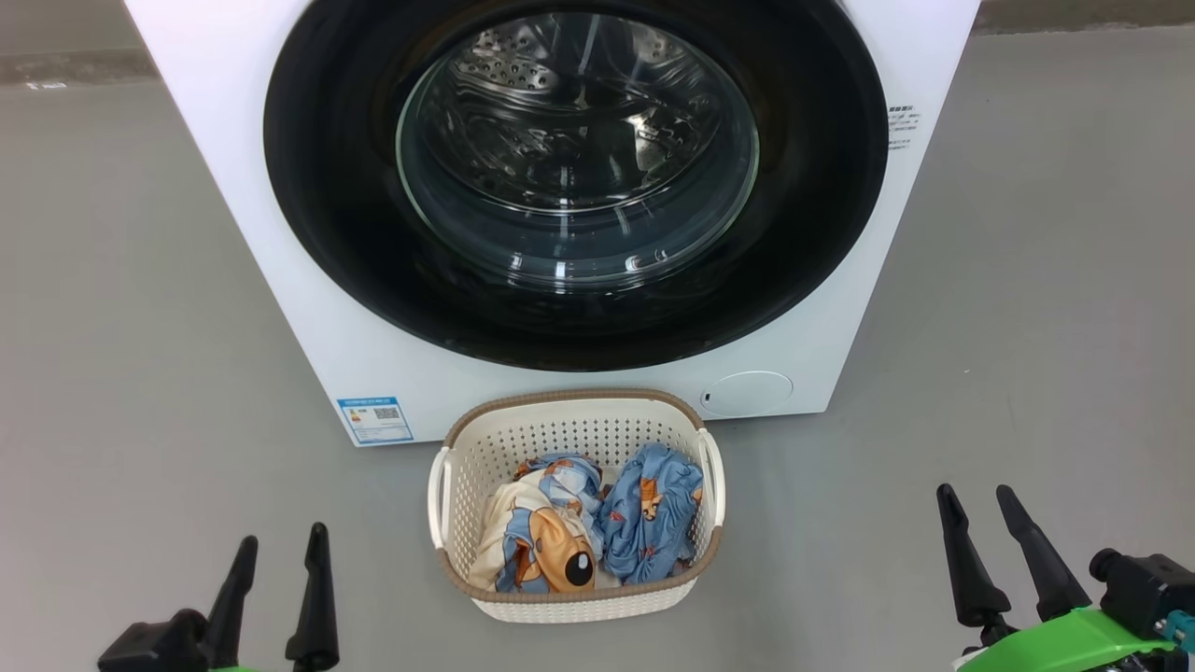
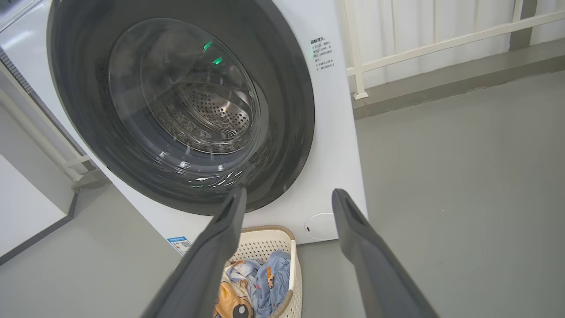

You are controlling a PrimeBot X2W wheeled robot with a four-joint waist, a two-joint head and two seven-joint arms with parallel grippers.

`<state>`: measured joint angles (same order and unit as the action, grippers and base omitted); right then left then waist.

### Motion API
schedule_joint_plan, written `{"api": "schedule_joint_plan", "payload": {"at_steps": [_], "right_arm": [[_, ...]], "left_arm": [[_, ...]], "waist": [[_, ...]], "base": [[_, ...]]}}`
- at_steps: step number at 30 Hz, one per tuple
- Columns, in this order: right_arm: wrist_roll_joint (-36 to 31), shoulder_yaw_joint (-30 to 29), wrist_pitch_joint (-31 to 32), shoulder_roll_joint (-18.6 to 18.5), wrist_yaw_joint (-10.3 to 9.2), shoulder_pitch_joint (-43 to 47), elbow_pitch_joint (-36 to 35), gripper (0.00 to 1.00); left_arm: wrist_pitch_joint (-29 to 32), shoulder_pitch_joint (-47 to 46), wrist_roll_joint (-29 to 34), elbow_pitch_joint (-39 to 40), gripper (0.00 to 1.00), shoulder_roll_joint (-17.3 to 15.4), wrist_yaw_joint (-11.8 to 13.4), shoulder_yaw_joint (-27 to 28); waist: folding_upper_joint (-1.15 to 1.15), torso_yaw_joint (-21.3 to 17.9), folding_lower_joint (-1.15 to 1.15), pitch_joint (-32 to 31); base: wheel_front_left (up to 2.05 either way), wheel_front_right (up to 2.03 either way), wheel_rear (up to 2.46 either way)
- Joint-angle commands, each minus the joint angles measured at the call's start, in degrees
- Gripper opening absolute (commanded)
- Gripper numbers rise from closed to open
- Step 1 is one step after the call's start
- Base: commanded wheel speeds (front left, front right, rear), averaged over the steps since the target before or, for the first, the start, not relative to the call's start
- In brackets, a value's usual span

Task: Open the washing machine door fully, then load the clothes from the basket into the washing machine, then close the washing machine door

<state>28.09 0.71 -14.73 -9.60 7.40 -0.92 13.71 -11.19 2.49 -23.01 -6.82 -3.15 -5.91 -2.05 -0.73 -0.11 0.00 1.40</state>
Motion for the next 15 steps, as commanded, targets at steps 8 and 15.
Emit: {"api": "schedule_joint_plan", "payload": {"at_steps": [8, 15], "right_arm": [[-8.08, -1.06, -0.25, 0.27, 0.08, 0.63, -1.11, 1.00], [-13.86, -2.48, -0.26, 0.95, 0.08, 1.09, -1.07, 1.00]], "left_arm": [[-1.95, -0.77, 7.30, 1.64, 1.00, -0.64, -0.88, 1.58], [-2.95, -0.31, 11.60, 1.38, 1.00, -0.55, -1.26, 1.58]], "waist": [[0.00, -0.04, 0.00, 0.17], [0.00, -0.32, 0.00, 0.03]], "base": [[0.00, 0.00, 0.00], [0.00, 0.00, 0.00]]}}
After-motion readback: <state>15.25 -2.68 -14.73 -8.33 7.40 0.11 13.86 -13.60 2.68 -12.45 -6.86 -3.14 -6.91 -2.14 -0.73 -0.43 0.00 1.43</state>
